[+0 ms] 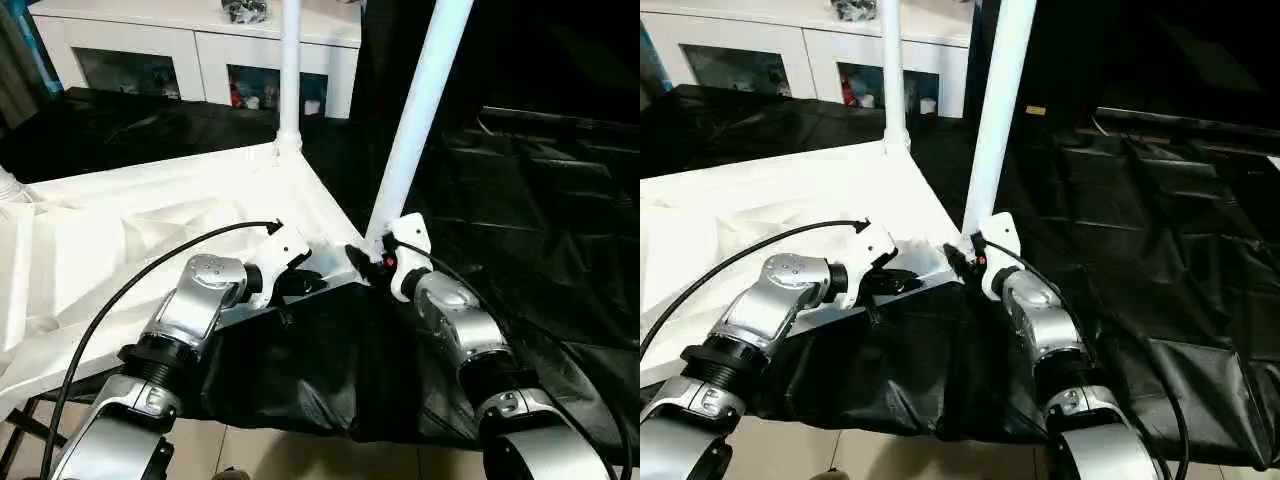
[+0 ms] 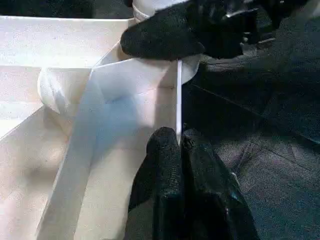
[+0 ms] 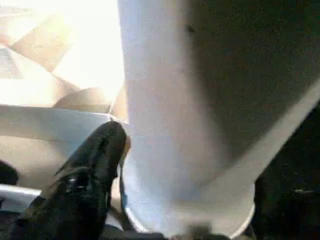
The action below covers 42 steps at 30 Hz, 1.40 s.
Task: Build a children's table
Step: Rotate leg to tighten
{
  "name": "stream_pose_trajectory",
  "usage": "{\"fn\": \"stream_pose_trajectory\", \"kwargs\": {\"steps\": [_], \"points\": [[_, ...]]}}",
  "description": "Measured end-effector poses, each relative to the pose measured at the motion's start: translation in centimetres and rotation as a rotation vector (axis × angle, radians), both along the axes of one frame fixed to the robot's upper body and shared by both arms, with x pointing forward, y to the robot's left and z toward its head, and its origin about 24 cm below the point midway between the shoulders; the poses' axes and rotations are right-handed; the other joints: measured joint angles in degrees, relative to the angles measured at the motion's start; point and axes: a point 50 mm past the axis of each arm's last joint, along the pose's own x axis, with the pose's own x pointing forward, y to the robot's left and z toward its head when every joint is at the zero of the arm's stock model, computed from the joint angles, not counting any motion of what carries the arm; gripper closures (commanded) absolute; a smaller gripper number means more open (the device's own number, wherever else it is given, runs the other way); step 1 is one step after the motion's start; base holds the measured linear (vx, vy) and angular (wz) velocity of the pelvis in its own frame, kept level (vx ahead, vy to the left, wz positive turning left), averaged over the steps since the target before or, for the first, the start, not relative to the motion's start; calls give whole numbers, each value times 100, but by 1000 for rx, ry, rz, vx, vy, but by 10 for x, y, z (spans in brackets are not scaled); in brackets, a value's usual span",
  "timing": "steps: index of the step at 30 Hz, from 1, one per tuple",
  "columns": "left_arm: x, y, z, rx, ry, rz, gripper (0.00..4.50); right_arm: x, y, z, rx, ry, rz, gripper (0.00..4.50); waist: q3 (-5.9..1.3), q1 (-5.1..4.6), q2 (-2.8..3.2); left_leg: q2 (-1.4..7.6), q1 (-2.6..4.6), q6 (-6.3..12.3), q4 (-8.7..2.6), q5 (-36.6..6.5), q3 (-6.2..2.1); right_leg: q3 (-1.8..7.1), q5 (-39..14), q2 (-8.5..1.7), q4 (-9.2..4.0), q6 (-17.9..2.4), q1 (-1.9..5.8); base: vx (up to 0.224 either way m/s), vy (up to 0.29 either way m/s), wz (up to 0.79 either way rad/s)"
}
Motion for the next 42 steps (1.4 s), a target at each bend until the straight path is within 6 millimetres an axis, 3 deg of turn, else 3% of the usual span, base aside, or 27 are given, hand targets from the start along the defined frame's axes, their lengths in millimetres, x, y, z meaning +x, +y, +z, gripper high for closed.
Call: {"fn": "stream_pose_trajectory", "kwargs": {"steps": [3, 7, 11, 16, 26, 33, 37, 42], "points": [[-2, 3, 1, 5, -9, -27, 450, -2, -4, 1, 3, -8, 69, 58, 0, -13, 0, 0, -8, 0, -9, 0, 1, -1, -1, 0, -1, -2, -10, 0, 0, 0], [-8, 16, 4, 14, -13, -112, 450, -13, -16, 3, -35, -20, 290, 20, 0, -19, 0, 1, -23, 8, -27, -5, 2, -5, -16, 1, -3, -9, -26, 0, 0, 0], [-15, 26, 5, 14, 1, -183, 450, -23, -22, 5, -29, -2, 458, 20, 2, -14, -5, 2, -34, 13, -27, -6, 1, -8, -19, 1, -4, -13, -33, 0, 0, 0], [-21, 39, 8, 33, 22, -257, 450, -31, -23, 9, -17, 31, 624, 60, 6, -6, -12, 3, -37, 14, -12, -8, 1, -8, -17, 1, -3, -14, -31, 0, 0, 0], [-27, 47, 11, 47, 48, -322, 450, -36, -23, 11, -15, 63, 724, 143, 7, 26, -17, 4, -41, 18, -9, -11, 1, -8, -17, 1, -2, -13, -33, 0, 0, 0], [-27, 48, 10, 52, 48, -316, 450, -38, -21, 8, 12, 78, 694, 172, 1, 36, -27, 4, -34, 17, -8, -11, 1, -8, -17, 1, 1, -13, -28, 0, 0, 0], [-15, 36, 4, 49, 34, -177, 450, -27, -16, 0, 29, 61, 436, 174, -3, 22, -31, 4, 21, 9, 5, -5, 1, -5, -29, 0, 3, 15, 22, 0, 0, 0], [-2, 11, -1, 18, 27, -38, 450, -10, -11, -4, 55, 63, 115, 175, -2, -28, -31, 0, 29, 3, 13, -2, 1, -1, -30, -6, -11, 19, 38, 0, 0, 0]]}}
